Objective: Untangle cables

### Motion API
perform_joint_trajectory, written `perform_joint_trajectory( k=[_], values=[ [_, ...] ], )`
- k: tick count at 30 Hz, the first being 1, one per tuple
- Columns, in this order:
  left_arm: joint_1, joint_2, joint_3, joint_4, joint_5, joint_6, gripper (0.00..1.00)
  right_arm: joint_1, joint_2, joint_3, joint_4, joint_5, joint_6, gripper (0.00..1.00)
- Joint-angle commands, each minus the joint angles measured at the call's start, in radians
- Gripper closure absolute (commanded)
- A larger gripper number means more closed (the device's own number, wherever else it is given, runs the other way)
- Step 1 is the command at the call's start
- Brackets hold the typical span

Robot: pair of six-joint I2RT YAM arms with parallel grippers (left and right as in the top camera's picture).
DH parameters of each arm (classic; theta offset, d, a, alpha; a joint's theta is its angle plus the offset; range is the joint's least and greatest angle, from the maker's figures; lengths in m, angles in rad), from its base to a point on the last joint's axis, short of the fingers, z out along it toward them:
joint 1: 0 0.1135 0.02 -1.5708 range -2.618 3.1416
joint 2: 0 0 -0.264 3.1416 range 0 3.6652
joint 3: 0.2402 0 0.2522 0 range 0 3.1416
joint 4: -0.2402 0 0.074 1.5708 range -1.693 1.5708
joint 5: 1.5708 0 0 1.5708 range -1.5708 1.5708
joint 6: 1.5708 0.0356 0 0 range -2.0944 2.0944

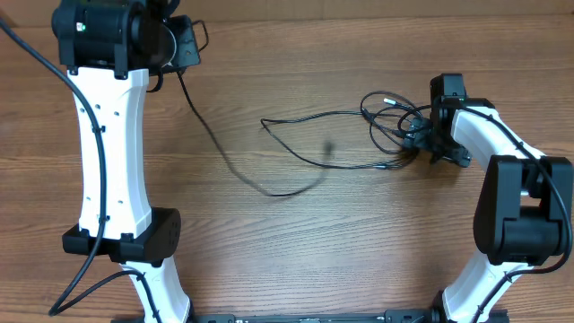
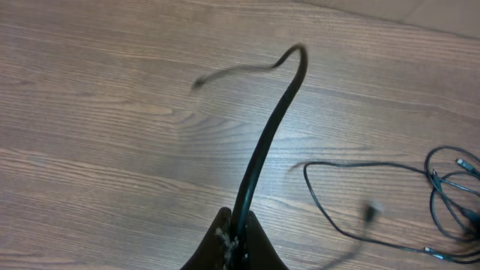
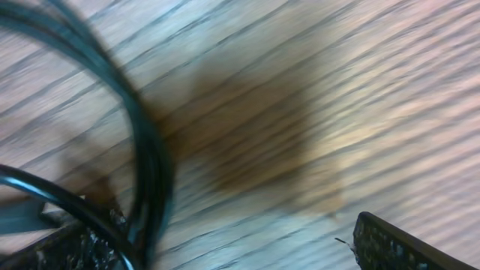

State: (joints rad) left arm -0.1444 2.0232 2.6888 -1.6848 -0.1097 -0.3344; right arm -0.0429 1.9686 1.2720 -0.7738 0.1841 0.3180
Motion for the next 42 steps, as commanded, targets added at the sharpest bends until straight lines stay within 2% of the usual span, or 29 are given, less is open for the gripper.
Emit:
perform_joint_trajectory(
  k=[1, 4, 6, 8, 9, 12, 13, 14, 16, 18, 20, 22, 23, 24, 29, 31, 35, 37, 42],
  values=[
    [-0.012, -0.014, -0.013, -0.005, 0.023, -0.014, 0.95, 0.002, 0.046, -0.016, -0.005, -0.176, -0.053, 0.0],
    [-0.013, -0.014, -0.035, -0.005, 0.096, -0.013, 0.92, 0.002, 0.046, -0.014, -0.002, -0.255, -0.065, 0.0],
    [-0.014, -0.014, -0.061, -0.005, 0.146, -0.009, 0.89, 0.002, 0.043, -0.001, -0.016, -0.288, -0.065, 0.11],
    [-0.014, -0.011, -0.082, -0.005, 0.185, -0.008, 0.84, 0.002, 0.038, 0.026, -0.05, -0.339, -0.066, 0.18],
    [-0.018, -0.008, -0.092, -0.005, 0.207, -0.001, 0.73, 0.002, 0.032, 0.043, -0.069, -0.37, -0.068, 0.2],
    [-0.031, 0.003, -0.118, -0.004, 0.241, 0.027, 0.3, 0.002, 0.012, 0.089, -0.1, -0.486, -0.151, 0.29],
    [-0.039, 0.008, -0.129, -0.002, 0.241, 0.028, 0.22, 0.002, 0.003, 0.106, -0.108, -0.533, -0.18, 0.3],
    [-0.044, 0.012, -0.137, -0.001, 0.241, 0.028, 0.18, 0.002, -0.006, 0.119, -0.113, -0.57, -0.199, 0.3],
    [-0.061, 0.018, -0.165, 0.014, 0.241, 0.028, 0.19, 0.002, -0.019, 0.134, -0.111, -0.594, -0.2, 0.29],
    [-0.087, 0.018, -0.211, 0.047, 0.241, 0.028, 0.24, 0.002, -0.023, 0.142, -0.105, -0.597, -0.2, 0.3],
    [-0.114, 0.019, -0.253, 0.078, 0.241, 0.028, 0.29, 0.002, -0.024, 0.142, -0.093, -0.585, -0.198, 0.37],
    [-0.148, 0.019, -0.303, 0.121, 0.241, 0.028, 0.32, 0.002, -0.024, 0.142, -0.072, -0.56, -0.188, 0.39],
    [-0.156, 0.019, -0.317, 0.134, 0.241, 0.028, 0.34, 0.002, -0.023, 0.142, -0.064, -0.558, -0.188, 0.36],
    [-0.174, 0.019, -0.343, 0.157, 0.241, 0.028, 0.36, 0.002, -0.023, 0.142, -0.047, -0.542, -0.187, 0.29],
    [-0.266, 0.019, -0.443, 0.271, 0.241, 0.028, 0.43, -0.011, -0.023, 0.142, -0.013, -0.314, 0.024, 0.19],
    [-0.323, 0.019, -0.507, 0.361, 0.241, 0.027, 0.44, -0.029, -0.023, 0.141, -0.014, -0.303, 0.031, 0.2],
    [-0.389, 0.021, -0.592, 0.488, 0.237, 0.019, 0.46, -0.041, -0.021, 0.141, -0.029, -0.222, 0.061, 0.3],
    [-0.421, 0.021, -0.648, 0.562, 0.232, 0.016, 0.47, -0.041, -0.02, 0.133, -0.023, -0.205, 0.06, 0.3],
    [-0.468, 0.027, -0.794, 0.707, 0.213, -0.015, 0.5, -0.017, -0.02, 0.071, -0.01, -0.382, 0.052, 0.32]
  ],
)
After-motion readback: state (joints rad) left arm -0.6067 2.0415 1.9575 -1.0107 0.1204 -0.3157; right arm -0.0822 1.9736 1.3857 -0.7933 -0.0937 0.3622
